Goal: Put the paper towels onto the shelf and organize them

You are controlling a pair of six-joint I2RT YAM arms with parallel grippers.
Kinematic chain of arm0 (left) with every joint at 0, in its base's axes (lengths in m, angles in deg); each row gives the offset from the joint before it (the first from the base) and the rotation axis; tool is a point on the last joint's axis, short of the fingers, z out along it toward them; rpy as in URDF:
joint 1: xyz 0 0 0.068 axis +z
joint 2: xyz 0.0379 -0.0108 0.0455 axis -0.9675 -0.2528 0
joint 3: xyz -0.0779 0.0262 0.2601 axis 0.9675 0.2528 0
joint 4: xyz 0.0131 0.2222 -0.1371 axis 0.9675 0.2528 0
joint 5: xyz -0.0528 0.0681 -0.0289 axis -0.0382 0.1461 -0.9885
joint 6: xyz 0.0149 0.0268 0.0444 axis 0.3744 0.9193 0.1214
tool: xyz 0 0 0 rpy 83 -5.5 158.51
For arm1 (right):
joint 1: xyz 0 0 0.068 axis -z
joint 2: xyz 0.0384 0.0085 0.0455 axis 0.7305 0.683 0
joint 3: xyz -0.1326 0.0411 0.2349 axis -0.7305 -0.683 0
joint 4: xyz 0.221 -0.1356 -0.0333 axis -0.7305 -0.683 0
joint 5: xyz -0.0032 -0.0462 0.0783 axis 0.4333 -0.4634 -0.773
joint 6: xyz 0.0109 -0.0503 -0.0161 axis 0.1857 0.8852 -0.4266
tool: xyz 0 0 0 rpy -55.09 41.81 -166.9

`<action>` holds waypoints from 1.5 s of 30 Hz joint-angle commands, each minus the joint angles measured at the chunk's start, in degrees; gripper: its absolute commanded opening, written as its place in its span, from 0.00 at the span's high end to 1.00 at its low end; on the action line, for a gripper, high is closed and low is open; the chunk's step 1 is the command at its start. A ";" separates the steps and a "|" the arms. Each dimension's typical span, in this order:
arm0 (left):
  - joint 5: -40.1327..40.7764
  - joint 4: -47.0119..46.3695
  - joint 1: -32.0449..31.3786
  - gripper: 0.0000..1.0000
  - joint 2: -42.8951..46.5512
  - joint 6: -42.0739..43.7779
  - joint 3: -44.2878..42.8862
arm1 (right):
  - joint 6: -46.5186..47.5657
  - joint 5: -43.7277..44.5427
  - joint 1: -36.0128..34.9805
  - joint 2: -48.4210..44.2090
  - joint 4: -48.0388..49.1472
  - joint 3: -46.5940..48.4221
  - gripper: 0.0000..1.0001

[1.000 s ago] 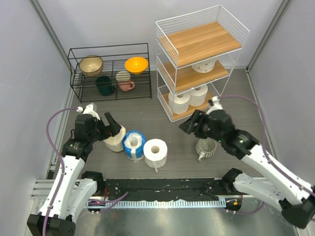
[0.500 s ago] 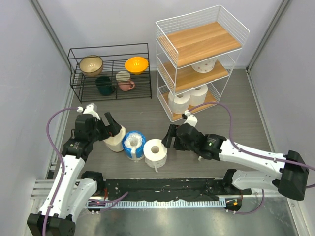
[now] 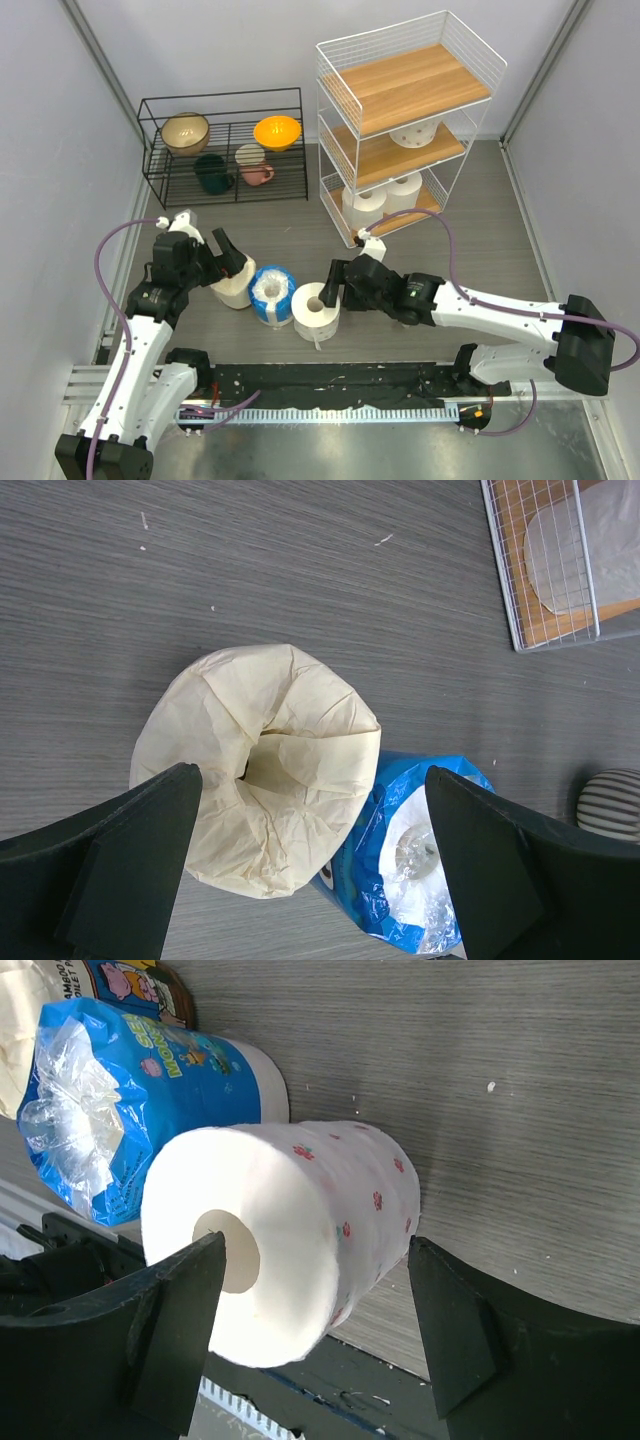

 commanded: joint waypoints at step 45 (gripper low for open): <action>-1.04 -1.77 -0.36 0.00 0.14 0.33 -0.06 | 5.23 3.17 13.95 -13.70 -9.40 2.16 0.51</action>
